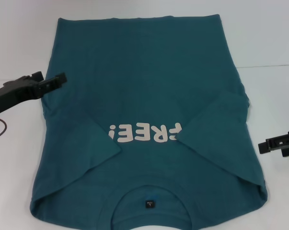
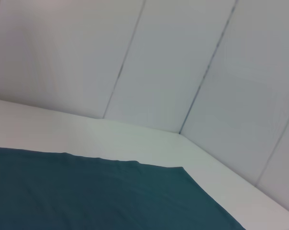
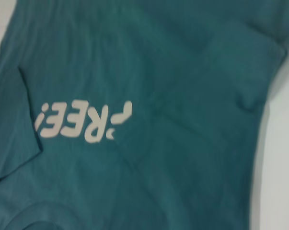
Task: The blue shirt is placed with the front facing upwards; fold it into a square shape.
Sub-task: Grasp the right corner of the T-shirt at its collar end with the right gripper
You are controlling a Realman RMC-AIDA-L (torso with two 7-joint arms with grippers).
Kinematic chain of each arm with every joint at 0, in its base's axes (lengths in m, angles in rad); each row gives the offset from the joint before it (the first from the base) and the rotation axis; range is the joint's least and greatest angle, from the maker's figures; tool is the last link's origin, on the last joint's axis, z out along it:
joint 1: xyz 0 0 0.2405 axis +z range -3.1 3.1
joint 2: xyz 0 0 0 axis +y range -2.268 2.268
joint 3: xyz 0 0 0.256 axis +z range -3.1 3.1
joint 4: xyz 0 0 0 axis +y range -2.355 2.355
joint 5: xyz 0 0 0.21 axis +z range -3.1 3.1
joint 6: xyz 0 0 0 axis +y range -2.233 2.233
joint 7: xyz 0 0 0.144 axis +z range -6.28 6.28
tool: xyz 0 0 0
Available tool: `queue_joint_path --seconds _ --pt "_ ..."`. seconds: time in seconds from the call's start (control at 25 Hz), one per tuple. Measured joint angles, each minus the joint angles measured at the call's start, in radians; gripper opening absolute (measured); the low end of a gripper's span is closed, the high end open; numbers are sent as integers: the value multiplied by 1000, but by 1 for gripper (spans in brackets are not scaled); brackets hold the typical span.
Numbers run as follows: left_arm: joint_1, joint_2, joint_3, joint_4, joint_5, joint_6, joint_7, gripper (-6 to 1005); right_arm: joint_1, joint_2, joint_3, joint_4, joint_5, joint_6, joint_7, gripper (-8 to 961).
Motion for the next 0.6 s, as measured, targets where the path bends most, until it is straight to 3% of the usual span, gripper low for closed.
queue_joint_path --seconds 0.2,0.6 --pt "-9 2 0 36 -16 -35 -5 876 4 -1 19 0 -13 -45 50 919" --pt "-28 3 0 57 -31 -43 -14 875 8 -38 62 102 -15 -72 108 918"
